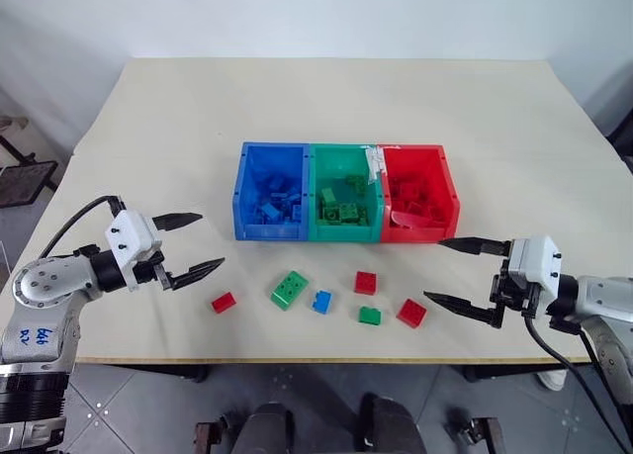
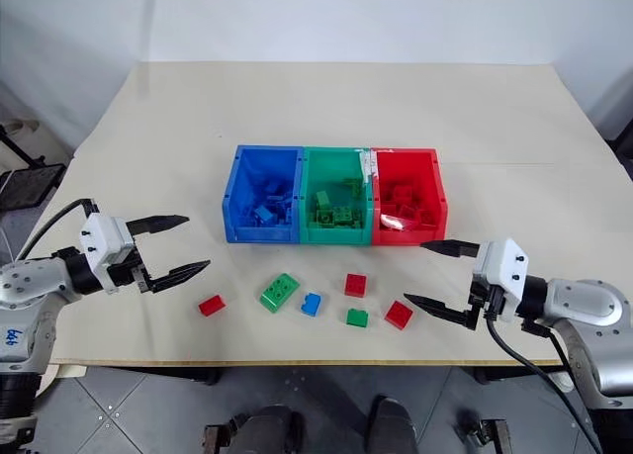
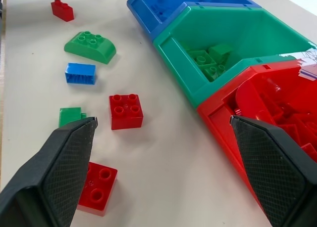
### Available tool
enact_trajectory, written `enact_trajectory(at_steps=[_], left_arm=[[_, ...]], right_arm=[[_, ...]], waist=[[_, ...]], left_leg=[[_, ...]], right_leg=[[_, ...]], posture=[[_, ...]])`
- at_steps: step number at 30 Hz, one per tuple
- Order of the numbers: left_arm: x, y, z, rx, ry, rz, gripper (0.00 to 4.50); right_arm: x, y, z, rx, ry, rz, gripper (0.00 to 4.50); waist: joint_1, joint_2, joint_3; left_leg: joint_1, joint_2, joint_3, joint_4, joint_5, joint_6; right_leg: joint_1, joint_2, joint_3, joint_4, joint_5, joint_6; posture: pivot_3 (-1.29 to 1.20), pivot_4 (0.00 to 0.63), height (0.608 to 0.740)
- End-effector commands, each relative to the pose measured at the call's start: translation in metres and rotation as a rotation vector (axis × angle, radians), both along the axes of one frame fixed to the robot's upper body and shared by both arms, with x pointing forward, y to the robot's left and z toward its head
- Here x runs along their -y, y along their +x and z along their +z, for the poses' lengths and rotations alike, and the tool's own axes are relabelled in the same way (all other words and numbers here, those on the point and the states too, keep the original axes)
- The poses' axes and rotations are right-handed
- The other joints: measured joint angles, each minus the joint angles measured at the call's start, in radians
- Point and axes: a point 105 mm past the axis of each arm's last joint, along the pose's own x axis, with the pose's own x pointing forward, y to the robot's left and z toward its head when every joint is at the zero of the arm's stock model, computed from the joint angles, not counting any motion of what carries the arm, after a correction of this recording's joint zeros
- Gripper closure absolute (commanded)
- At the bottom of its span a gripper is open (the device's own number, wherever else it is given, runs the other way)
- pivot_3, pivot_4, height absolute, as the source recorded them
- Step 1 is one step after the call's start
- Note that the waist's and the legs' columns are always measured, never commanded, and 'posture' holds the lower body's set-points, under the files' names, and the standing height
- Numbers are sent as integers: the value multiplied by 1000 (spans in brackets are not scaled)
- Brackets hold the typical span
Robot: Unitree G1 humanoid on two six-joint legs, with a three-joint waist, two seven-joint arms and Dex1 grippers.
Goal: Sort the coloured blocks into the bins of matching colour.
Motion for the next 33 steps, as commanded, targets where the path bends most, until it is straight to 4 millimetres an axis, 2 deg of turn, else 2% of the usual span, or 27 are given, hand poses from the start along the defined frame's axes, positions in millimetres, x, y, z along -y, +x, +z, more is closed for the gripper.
enact_trajectory(at_steps=[1,5,9,11,16,18,20,26,30,32,33], left_arm=[[12,-7,-1,6,21,-50,46],[44,-14,-5,-30,3,-171,46],[89,-27,-2,-47,-17,-351,46],[108,-35,-6,-25,32,-454,46],[132,-44,-7,-21,28,-571,46],[135,-45,-11,-15,59,-610,46],[130,-41,-10,-6,66,-590,46],[102,-47,-15,-52,98,-536,46],[94,-53,-12,-29,87,-494,46],[93,-57,-13,-42,88,-489,46],[92,-59,-15,-45,93,-485,11]], right_arm=[[-2,-3,7,41,8,-7,0],[12,-15,3,32,1,-88,0],[43,-33,-5,-12,-42,-207,0],[54,-41,-12,-83,-54,-244,0],[65,-50,-21,-140,-80,-293,0],[56,-50,-22,-150,-79,-262,0],[37,-46,-22,-185,-97,-208,0],[-6,-36,-36,-293,-205,-130,0],[-19,-24,-50,-315,-238,-170,0],[-19,-21,-59,-330,-260,-193,0],[-19,-18,-63,-328,-267,-201,189]], waist=[[3,0,0],[18,0,0],[30,0,0],[31,0,0],[19,0,0],[13,0,0],[7,0,0],[7,0,0],[19,-1,1],[21,-1,1],[22,-1,1]], left_leg=[[0,0,0,0,0,0],[0,0,-1,0,0,0],[0,-1,0,1,0,0],[1,0,0,1,0,0],[2,0,2,1,0,0],[2,0,2,1,0,0],[2,0,2,1,0,0],[2,1,0,1,0,0],[0,0,-2,2,-1,1],[-1,0,-2,2,-1,1],[-1,0,-2,2,-1,1]], right_leg=[[0,0,0,0,0,0],[0,0,0,0,0,0],[1,0,0,-1,0,0],[2,0,0,-1,0,0],[3,1,2,-1,0,-1],[3,1,2,-1,0,-1],[3,1,2,-1,0,-1],[2,1,1,-1,0,-1],[2,0,0,-2,0,-1],[2,0,0,-3,0,-1],[2,0,0,-3,0,-1]], posture=[[0,150,740],[0,150,740],[0,150,740],[0,150,740],[0,150,740],[0,150,740],[0,150,740],[0,150,740],[0,150,740],[0,150,740],[0,150,740]])
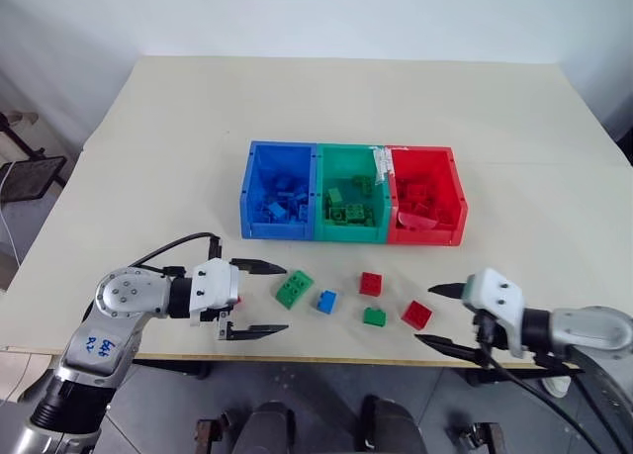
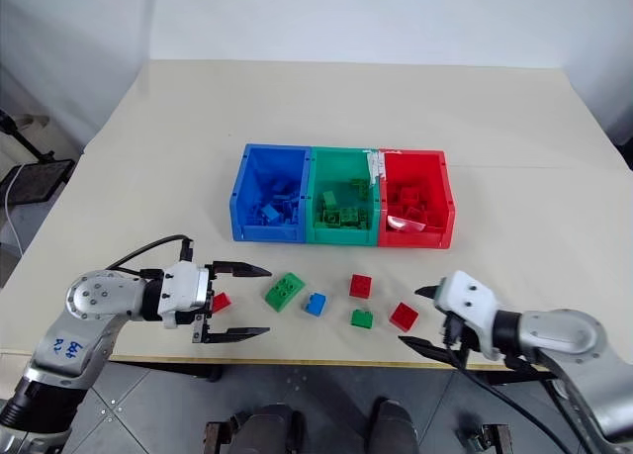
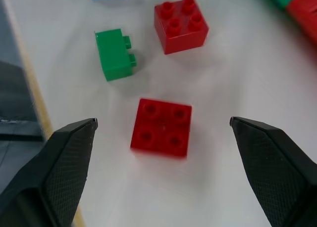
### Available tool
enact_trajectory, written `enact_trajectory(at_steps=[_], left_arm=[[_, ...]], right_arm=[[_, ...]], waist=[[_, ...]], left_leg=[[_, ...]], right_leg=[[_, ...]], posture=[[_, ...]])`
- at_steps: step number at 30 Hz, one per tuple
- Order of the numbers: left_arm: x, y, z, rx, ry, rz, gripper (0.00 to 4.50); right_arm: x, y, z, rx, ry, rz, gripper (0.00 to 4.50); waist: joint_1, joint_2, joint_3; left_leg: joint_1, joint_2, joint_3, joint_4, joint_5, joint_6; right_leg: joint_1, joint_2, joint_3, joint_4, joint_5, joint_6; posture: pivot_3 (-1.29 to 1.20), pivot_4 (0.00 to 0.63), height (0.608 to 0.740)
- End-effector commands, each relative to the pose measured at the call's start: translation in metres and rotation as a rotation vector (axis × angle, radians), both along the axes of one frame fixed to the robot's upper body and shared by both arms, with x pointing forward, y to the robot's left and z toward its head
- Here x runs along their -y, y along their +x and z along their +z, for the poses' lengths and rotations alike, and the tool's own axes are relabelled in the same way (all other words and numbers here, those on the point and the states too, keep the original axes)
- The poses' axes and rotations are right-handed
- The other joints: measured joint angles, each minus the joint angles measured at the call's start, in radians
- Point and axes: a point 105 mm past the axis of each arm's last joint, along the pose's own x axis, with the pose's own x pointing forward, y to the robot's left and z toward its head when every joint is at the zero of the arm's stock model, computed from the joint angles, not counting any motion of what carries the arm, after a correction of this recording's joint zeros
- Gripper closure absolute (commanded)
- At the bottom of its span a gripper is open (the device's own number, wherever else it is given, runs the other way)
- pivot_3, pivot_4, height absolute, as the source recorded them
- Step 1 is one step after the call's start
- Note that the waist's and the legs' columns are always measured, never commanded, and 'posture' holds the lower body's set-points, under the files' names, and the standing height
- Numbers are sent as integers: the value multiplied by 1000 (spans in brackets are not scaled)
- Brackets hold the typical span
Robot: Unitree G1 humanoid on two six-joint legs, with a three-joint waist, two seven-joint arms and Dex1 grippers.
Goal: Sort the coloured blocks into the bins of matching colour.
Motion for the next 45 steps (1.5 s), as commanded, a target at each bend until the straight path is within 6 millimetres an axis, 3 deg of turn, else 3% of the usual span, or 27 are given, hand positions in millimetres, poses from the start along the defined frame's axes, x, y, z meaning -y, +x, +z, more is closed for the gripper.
enact_trajectory(at_steps=[1,2,9,10,16,19,21,24,26,28,32,35,37,41,45], left_arm=[[1,-9,9,44,0,-15,0],[2,-9,8,48,3,-9,0],[2,-3,10,71,-23,30,0],[3,-2,10,75,-31,37,0],[6,2,18,58,-195,148,0],[-15,10,9,56,-226,305,0],[-30,12,2,66,-207,377,0],[-46,12,0,91,-175,435,0],[-49,12,2,107,-168,447,0],[-51,13,7,123,-170,453,0],[-52,15,15,142,-177,457,0],[-46,15,15,134,-182,432,0],[-39,15,15,124,-188,404,0],[-18,21,14,101,-180,301,0],[-5,27,13,125,-137,221,0]], right_arm=[[-1,5,-10,10,-28,-23,427],[-2,7,-11,16,-27,-14,543],[1,17,-3,73,-2,-13,2914],[1,20,2,89,16,-12,3052],[-5,45,57,225,235,-68,3037],[5,88,110,395,340,-210,3037],[8,116,131,478,319,-273,3037],[6,150,138,471,302,-322,3037],[5,160,137,458,293,-326,3037],[0,162,137,450,302,-302,2297],[-7,162,141,461,313,-254,1033],[-1,152,139,457,309,-224,57],[7,140,136,458,300,-202,21],[18,72,116,387,317,63,21],[53,43,79,279,163,34,21]], waist=[[0,0,0],[-1,0,0],[-11,0,0],[-13,0,0],[-15,0,0],[-30,1,0],[-36,2,1],[-38,2,1],[-34,1,1],[-33,1,1],[-42,2,1],[-43,2,1],[-39,2,1],[-7,1,1],[-12,1,1]], left_leg=[[0,0,0,0,0,0],[0,0,0,0,0,0],[2,0,1,0,0,0],[2,0,1,0,0,0],[2,1,1,0,0,0],[3,1,1,0,0,0],[2,1,1,0,0,0],[1,1,1,-1,0,-1],[1,1,0,-1,0,-1],[-1,1,0,-1,-1,-1],[-7,0,2,-1,-1,0],[-7,1,2,-1,-1,0],[-7,1,3,-1,-1,0],[-7,0,1,0,-1,0],[-6,0,6,0,-1,0]], right_leg=[[0,0,0,0,0,0],[0,0,0,0,0,0],[2,1,0,0,0,0],[2,1,0,0,0,0],[2,1,0,0,0,0],[1,1,1,1,0,0],[1,1,1,1,0,0],[-2,1,1,4,0,0],[-2,1,0,4,0,0],[-3,1,-1,4,0,0],[-11,-1,-1,6,1,1],[-11,0,-1,6,1,1],[-11,0,-1,7,1,1],[-10,0,-1,6,1,1],[-10,-1,0,5,1,2]], posture=[[0,150,740],[0,150,740],[0,150,740],[0,150,740],[0,150,740],[0,150,740],[0,150,740],[0,150,740],[0,150,740],[0,150,740],[0,150,740],[0,150,740],[0,150,740],[0,150,740],[0,150,740]])
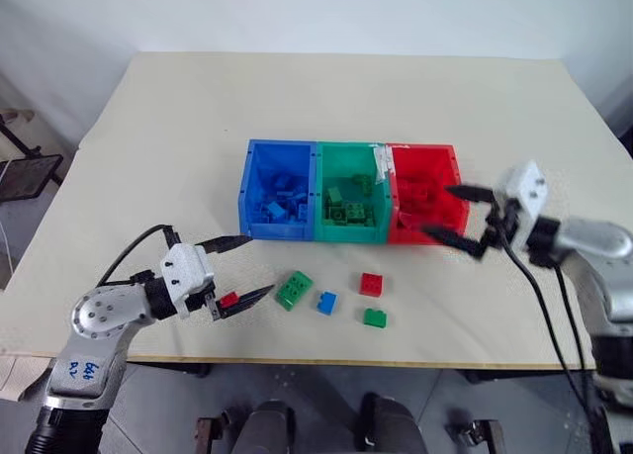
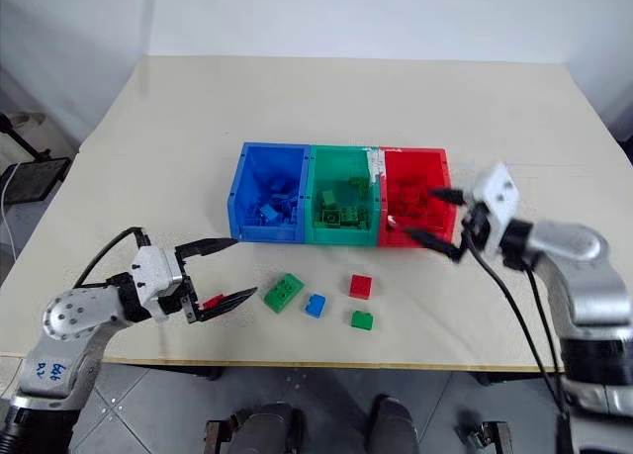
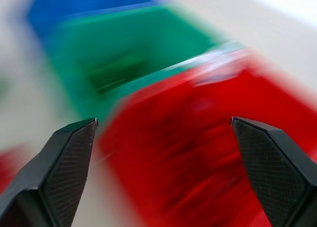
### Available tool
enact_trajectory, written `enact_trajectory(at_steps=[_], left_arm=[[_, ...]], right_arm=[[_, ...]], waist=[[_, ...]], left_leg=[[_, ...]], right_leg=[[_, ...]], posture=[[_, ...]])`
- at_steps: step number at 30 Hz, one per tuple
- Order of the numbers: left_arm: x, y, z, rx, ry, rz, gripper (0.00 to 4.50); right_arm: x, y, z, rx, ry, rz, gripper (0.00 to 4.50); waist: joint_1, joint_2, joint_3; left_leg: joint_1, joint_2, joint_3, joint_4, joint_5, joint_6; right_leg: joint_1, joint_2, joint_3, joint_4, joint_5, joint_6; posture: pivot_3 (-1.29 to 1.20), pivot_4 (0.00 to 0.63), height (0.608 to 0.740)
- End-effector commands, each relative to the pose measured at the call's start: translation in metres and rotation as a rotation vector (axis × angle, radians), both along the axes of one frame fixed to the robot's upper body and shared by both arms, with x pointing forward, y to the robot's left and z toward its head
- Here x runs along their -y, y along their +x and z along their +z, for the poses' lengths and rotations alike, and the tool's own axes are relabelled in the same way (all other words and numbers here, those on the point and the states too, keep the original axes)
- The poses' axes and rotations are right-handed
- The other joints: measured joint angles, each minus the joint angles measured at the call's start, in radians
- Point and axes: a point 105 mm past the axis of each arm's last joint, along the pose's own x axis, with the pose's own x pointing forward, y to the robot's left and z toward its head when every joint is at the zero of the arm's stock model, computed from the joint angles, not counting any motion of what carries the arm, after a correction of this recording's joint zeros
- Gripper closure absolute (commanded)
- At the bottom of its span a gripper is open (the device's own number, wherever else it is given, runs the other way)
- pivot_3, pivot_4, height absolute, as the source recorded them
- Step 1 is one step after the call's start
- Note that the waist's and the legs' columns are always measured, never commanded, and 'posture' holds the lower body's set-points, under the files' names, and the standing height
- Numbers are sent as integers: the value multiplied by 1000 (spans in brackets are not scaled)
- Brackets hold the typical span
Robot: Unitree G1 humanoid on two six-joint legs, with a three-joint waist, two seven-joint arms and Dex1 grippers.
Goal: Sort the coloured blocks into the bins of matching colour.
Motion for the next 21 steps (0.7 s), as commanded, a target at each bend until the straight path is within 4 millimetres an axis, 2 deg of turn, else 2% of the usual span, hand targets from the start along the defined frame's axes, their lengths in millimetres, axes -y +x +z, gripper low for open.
enact_trajectory(at_steps=[1,6,10,13,21], left_arm=[[12,3,2,68,57,-70,0],[27,2,-3,35,75,-186,0],[33,2,-3,10,66,-235,0],[20,8,1,9,50,-182,0],[2,-1,-5,-34,58,-130,0]], right_arm=[[28,-24,-3,10,-111,-10,21],[60,-42,-21,1,-118,-110,21],[57,-53,-34,-40,-161,-62,21],[25,-45,-37,-59,-225,19,21],[-58,-18,-32,-121,-205,157,21]], waist=[[-1,0,0],[-9,0,0],[-5,0,0],[-8,0,0],[-13,0,0]], left_leg=[[1,0,0,0,0,0],[7,1,7,0,0,1],[7,2,9,-1,0,1],[7,2,9,0,0,1],[6,2,9,0,0,0]], right_leg=[[1,0,0,0,0,0],[2,1,6,1,0,-2],[1,1,8,1,0,-2],[1,1,8,0,0,-2],[-1,1,9,1,0,-2]], posture=[[0,150,740],[0,150,740],[0,150,740],[0,150,740],[0,150,740]])
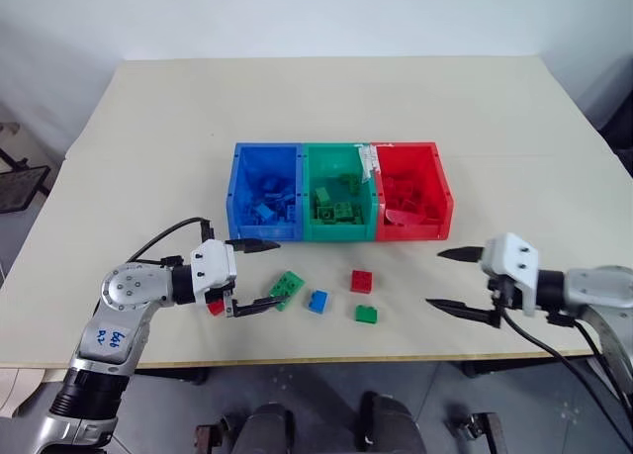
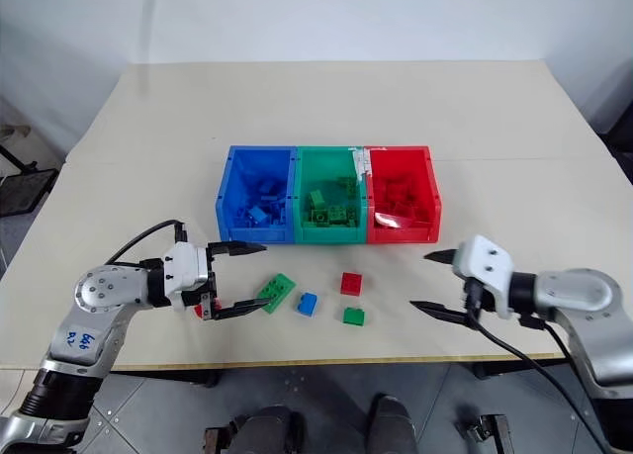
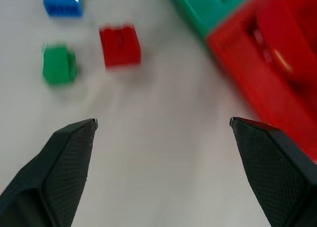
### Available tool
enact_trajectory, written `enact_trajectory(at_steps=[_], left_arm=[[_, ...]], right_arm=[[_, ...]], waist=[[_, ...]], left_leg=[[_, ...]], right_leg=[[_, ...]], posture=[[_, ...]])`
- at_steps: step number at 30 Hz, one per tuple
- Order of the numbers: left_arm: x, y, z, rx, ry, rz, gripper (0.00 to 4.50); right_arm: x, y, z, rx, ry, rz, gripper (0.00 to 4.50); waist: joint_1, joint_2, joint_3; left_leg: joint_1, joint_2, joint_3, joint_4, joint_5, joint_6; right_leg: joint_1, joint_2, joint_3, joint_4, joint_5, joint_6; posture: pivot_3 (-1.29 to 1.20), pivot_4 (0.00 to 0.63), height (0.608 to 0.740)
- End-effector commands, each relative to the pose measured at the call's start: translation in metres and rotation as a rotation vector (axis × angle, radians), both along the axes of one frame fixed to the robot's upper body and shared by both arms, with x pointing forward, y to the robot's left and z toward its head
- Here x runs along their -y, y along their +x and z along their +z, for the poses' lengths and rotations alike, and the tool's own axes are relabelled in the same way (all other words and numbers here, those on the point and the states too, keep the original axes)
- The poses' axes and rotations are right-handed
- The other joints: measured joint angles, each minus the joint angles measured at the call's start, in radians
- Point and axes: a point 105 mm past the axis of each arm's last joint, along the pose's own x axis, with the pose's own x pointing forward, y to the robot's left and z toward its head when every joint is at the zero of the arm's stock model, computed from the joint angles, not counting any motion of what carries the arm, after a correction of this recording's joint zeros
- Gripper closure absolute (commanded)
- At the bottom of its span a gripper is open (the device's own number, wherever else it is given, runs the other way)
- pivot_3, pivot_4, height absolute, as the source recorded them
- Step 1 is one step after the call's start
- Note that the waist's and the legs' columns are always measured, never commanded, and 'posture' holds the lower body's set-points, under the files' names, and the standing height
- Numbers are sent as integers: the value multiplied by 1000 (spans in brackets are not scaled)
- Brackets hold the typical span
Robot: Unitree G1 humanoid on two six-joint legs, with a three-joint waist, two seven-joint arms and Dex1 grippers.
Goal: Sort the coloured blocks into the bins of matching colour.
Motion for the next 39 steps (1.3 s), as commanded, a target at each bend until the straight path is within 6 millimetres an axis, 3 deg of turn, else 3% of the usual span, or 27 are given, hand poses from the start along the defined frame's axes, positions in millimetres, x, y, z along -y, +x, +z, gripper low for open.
enact_trajectory(at_steps=[1,10,13,18,20,22,25,28,29,33,38,39], left_arm=[[-4,-9,10,0,-33,-1,0],[-7,-35,7,-26,-76,32,0],[-5,-36,8,-19,-72,31,0],[-5,-35,11,-10,-70,28,0],[-5,-32,14,-3,-83,31,0],[-5,-28,18,3,-109,43,0],[-5,-22,25,8,-150,67,0],[-1,-16,36,-3,-248,101,0],[0,-16,37,-8,-257,104,0],[0,-14,36,-9,-248,115,0],[-1,-13,37,-1,-237,128,0],[-2,-13,38,1,-240,134,0]], right_arm=[[-31,7,-3,-37,5,48,21],[-69,24,-25,-101,-23,56,21],[-75,25,-29,-95,-33,75,644],[-76,25,-25,-86,-14,102,2310],[-78,12,-14,-100,30,190,2999],[-80,1,0,-96,85,266,3024],[-76,8,16,-63,154,209,3024],[-49,46,72,106,328,13,3024],[-34,64,82,129,348,-98,3024],[0,103,97,195,350,-325,3024],[3,121,95,197,335,-346,3024],[3,123,93,188,334,-343,2673]], waist=[[7,0,0],[8,0,0],[3,0,0],[9,0,0],[10,0,0],[12,0,0],[10,-1,0],[7,-1,0],[6,-1,0],[1,-1,0],[-11,-1,0],[-14,-1,0]], left_leg=[[0,0,0,0,0,0],[-2,0,-2,1,0,0],[-1,0,-2,0,0,0],[-1,0,-2,1,0,0],[-1,0,-2,1,0,0],[-1,0,-2,1,0,0],[-1,0,-2,1,0,0],[-1,0,-1,1,0,0],[-1,0,-1,1,0,0],[0,0,-1,0,0,0],[-1,0,-1,-1,0,0],[-1,0,-1,-1,0,0]], right_leg=[[0,0,0,0,0,0],[0,0,-2,0,0,0],[-1,0,-2,1,0,0],[-1,0,-1,1,0,0],[-1,0,-2,1,0,0],[-1,0,-2,1,0,0],[0,0,-2,1,0,0],[-1,0,-1,1,0,0],[-1,0,-1,1,0,0],[-1,0,-1,3,0,0],[-2,0,-2,2,0,0],[-2,0,-3,2,0,0]], posture=[[0,150,740],[0,150,740],[0,150,740],[0,150,740],[0,150,740],[0,150,740],[0,150,740],[0,150,740],[0,150,740],[0,150,740],[0,150,740],[0,150,740]])
